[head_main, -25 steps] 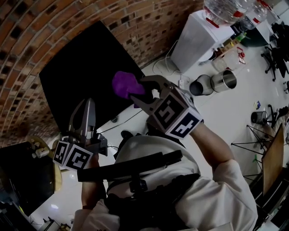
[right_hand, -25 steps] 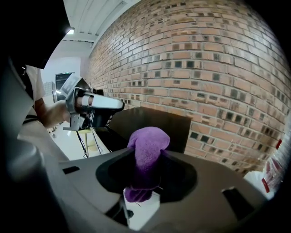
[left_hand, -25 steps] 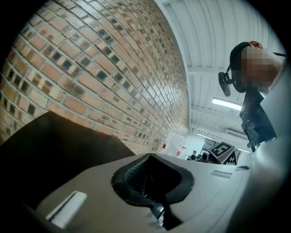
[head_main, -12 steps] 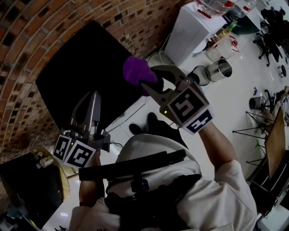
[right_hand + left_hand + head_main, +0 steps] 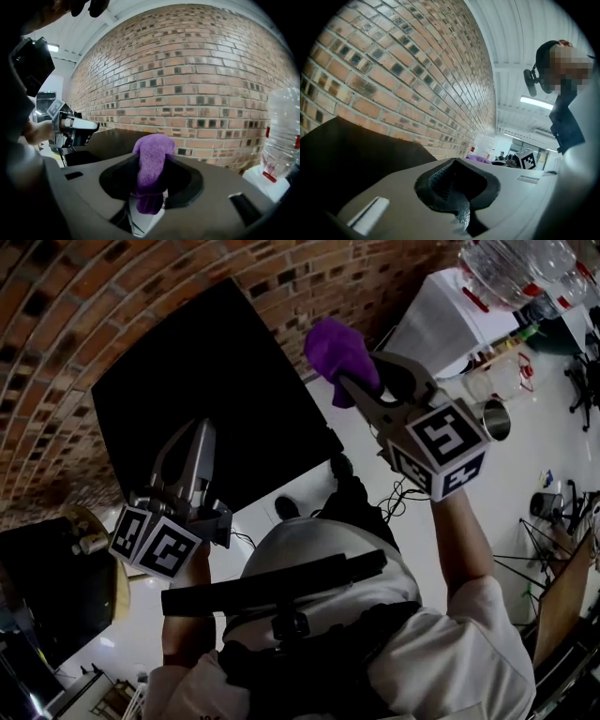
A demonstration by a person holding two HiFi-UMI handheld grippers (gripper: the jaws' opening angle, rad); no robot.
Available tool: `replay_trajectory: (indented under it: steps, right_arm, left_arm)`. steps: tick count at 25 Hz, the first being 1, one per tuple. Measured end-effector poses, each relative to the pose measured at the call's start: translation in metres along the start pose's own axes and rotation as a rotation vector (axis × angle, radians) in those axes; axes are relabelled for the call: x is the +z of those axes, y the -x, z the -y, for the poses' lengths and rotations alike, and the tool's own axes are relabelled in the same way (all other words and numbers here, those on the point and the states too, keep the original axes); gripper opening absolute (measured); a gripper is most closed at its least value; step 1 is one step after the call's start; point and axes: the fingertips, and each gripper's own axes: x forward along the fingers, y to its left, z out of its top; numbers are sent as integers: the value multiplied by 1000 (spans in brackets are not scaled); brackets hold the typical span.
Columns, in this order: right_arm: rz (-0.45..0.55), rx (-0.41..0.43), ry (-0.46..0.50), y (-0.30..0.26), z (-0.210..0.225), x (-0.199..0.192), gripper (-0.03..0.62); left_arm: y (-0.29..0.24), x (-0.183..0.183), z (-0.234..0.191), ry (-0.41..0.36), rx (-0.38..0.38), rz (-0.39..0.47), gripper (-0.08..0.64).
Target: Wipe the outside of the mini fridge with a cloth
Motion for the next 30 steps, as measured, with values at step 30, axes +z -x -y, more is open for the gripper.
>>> replay_trajectory:
  steps: [30]
  right_arm:
    - [158,544,-729,-241,56,9,137]
  left_arm:
    - [-140,8,-56,-274,392,-84,6]
